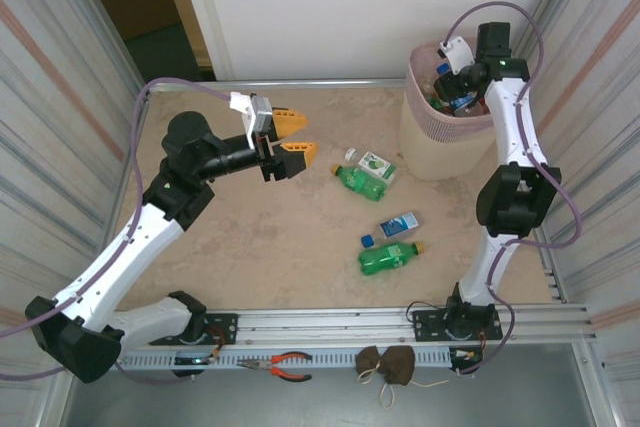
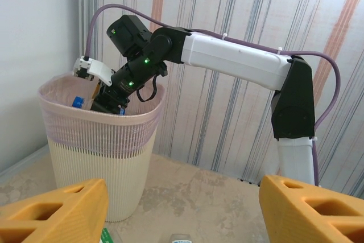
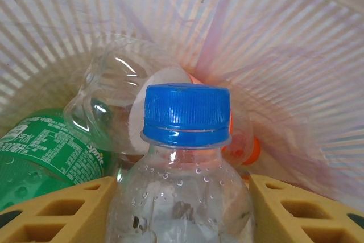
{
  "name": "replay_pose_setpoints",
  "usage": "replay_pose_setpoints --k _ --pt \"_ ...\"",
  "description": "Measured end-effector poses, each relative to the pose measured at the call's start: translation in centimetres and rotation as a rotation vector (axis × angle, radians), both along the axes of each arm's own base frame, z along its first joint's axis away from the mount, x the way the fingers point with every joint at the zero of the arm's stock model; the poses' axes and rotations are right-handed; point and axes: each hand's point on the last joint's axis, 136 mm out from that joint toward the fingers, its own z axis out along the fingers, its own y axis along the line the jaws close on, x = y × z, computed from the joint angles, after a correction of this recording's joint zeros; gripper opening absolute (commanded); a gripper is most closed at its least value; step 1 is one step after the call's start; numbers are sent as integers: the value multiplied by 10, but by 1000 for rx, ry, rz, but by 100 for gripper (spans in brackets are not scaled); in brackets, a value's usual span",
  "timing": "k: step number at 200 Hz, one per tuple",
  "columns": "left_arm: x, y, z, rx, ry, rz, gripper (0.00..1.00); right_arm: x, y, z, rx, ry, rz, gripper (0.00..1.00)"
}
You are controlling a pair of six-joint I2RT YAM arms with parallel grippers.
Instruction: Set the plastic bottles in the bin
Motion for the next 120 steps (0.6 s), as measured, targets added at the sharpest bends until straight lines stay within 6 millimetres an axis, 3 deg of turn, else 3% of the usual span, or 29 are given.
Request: replay_pose_setpoints --k 53,79,120 --pt "1 1 0 -1 0 5 71 -4 11 2 25 12 10 74" --pt "0 1 1 -3 1 5 71 -9 15 11 61 7 10 75" --pt "-1 2 3 -9 3 4 71 -21 20 45 134 -48 -15 70"
